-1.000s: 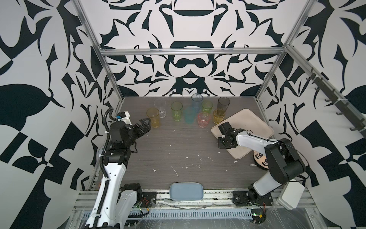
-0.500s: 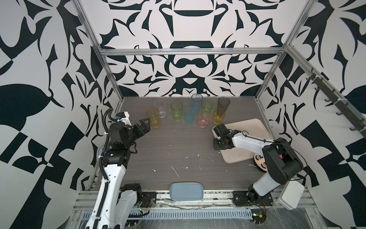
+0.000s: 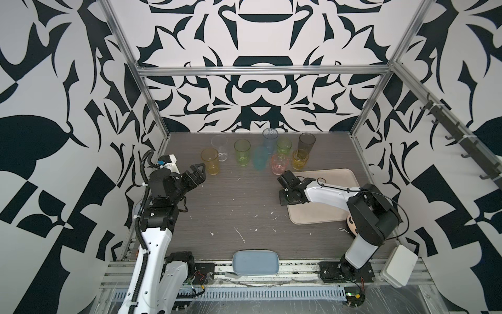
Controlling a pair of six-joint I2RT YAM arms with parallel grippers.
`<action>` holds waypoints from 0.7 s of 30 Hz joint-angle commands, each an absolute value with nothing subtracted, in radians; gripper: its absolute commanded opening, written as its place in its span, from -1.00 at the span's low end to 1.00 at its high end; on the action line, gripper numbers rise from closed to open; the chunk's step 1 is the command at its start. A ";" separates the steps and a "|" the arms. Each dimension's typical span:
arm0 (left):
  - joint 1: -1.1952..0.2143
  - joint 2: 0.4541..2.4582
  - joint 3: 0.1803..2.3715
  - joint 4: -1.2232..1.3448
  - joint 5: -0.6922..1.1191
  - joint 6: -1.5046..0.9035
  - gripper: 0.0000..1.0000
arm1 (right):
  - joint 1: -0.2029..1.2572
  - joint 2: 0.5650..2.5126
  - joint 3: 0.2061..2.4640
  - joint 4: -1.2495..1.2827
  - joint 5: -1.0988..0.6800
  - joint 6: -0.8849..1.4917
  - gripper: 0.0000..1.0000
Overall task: Place the glasses into the tray
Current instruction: Move the tray to the center of the table.
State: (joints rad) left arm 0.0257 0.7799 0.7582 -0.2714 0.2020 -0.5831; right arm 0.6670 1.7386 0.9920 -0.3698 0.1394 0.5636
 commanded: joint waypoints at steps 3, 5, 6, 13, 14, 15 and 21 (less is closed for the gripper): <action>0.023 0.767 0.761 -0.288 0.190 -0.571 0.99 | 0.735 1.809 1.043 -0.367 0.058 0.632 -0.92; 0.023 0.767 0.762 -0.288 0.190 -0.566 0.99 | 0.751 1.821 1.059 -0.364 0.057 0.655 -0.92; 0.022 0.767 0.762 -0.289 0.189 -0.565 0.99 | 0.761 1.827 1.068 -0.364 0.055 0.665 -0.93; 0.022 0.770 0.761 -0.291 0.186 -0.560 0.99 | 0.824 1.865 1.122 -0.352 0.057 0.718 -0.93; 0.023 0.769 0.761 -0.293 0.187 -0.560 0.99 | 0.833 1.870 1.131 -0.354 0.061 0.723 -0.93; 0.022 0.767 0.761 -0.292 0.186 -0.560 0.99 | 0.840 1.876 1.140 -0.353 0.061 0.727 -0.92; 0.022 0.761 0.761 -0.299 0.183 -0.556 0.99 | 0.880 1.912 1.182 -0.320 0.034 0.764 -0.93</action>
State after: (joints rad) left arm 0.0257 0.7784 0.7582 -0.2741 0.1944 -0.5678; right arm 0.8497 1.8790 1.1610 -0.3401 0.1188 0.7170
